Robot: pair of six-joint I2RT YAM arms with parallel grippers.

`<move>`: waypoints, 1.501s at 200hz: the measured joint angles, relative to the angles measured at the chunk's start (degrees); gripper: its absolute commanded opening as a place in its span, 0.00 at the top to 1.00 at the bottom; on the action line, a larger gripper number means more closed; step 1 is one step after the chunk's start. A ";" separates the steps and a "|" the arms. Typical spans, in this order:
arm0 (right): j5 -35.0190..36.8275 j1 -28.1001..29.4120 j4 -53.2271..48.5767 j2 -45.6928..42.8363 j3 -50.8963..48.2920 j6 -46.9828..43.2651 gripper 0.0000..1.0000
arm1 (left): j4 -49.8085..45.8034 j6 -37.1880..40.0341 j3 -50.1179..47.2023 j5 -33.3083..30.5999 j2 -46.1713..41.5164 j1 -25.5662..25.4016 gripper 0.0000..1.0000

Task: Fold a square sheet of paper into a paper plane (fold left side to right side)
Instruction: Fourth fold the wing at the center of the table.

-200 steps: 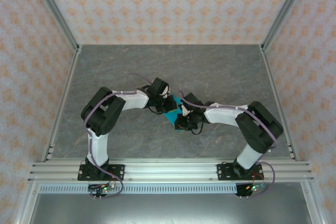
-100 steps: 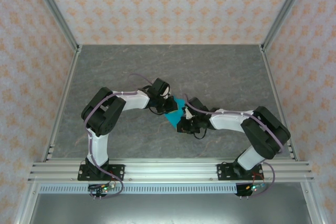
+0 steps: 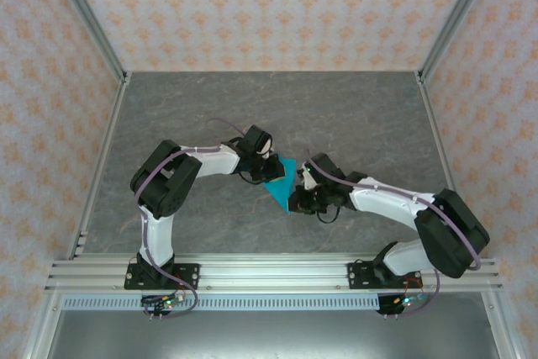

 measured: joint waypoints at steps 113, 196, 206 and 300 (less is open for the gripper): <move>6.62 -0.42 4.66 12.66 3.96 2.78 0.96 | -0.02 0.00 0.00 -0.02 -0.09 0.00 0.87; 6.93 -0.44 5.09 12.87 3.28 2.54 0.99 | -2.78 0.44 -0.46 -2.82 -7.45 0.04 0.88; 6.95 -0.44 5.03 12.90 3.32 2.43 1.00 | -2.82 0.46 -0.96 -2.99 -9.25 0.00 0.88; 6.97 -0.44 2.86 13.66 4.79 1.01 1.00 | -0.63 -0.50 -3.82 -0.42 -6.97 -4.87 0.93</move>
